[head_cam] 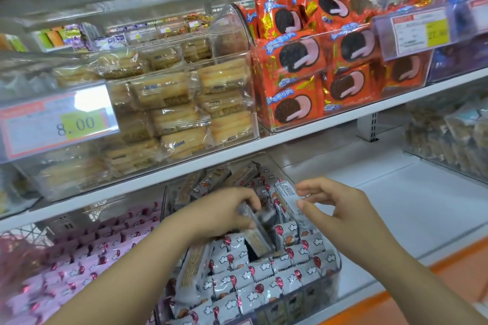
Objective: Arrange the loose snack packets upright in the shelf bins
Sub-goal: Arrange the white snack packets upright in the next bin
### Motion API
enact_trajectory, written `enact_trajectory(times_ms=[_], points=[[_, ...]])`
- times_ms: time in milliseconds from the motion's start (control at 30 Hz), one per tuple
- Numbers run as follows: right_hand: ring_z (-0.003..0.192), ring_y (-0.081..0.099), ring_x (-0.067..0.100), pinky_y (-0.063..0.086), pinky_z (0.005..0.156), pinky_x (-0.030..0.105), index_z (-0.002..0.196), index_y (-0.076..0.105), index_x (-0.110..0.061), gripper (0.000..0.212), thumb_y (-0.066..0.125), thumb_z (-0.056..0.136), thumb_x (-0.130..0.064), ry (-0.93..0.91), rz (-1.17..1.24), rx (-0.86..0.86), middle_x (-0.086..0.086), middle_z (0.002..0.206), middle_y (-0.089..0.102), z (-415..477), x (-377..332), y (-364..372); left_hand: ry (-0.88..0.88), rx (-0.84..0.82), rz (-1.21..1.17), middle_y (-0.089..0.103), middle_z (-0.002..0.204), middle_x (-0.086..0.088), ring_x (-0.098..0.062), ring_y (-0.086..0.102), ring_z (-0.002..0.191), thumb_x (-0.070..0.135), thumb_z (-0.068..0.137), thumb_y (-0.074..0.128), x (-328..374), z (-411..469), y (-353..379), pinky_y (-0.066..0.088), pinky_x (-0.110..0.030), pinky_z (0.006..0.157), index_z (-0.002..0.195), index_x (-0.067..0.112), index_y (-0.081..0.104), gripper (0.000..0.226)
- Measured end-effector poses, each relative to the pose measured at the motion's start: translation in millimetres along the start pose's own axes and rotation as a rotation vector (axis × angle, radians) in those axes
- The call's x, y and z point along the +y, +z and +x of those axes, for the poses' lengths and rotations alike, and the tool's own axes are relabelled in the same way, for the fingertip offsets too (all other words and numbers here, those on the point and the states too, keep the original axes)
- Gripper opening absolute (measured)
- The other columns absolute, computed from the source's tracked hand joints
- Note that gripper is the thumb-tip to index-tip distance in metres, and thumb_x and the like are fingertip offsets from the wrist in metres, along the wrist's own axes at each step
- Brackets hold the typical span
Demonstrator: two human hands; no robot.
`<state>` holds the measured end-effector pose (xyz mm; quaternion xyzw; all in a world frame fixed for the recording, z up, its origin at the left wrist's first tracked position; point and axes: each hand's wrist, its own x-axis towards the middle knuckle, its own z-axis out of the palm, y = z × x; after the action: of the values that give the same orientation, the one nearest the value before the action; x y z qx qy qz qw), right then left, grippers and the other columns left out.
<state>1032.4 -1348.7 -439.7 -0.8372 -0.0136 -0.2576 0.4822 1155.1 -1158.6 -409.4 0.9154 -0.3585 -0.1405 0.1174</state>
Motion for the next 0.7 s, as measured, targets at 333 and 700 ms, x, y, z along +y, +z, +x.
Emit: enact_trajectory(times_ms=[333,700], points=[[0.1,0.05,-0.015,0.04,0.072,0.003,0.117,0.047,-0.053,0.045,0.068,0.082,-0.037,0.031,-0.038,-0.135,-0.028,0.114,0.051,-5,-7,13,-0.259,0.365,-0.365,0.064,0.102,0.009,-0.015,0.061,0.093,0.084,0.058,0.054,7,-42,-24,0.048,-0.022,0.081,0.099,0.04,0.06,0.06],[0.09,0.063,0.004,0.053,0.065,0.021,0.092,0.062,-0.034,0.021,0.069,0.083,-0.016,0.057,0.136,0.228,-0.011,0.098,0.067,4,9,-1,-0.091,0.165,-0.229,0.057,0.123,0.016,-0.007,0.057,0.106,0.043,0.087,0.063,18,0,3,0.044,-0.024,0.09,0.133,0.037,0.044,0.05]])
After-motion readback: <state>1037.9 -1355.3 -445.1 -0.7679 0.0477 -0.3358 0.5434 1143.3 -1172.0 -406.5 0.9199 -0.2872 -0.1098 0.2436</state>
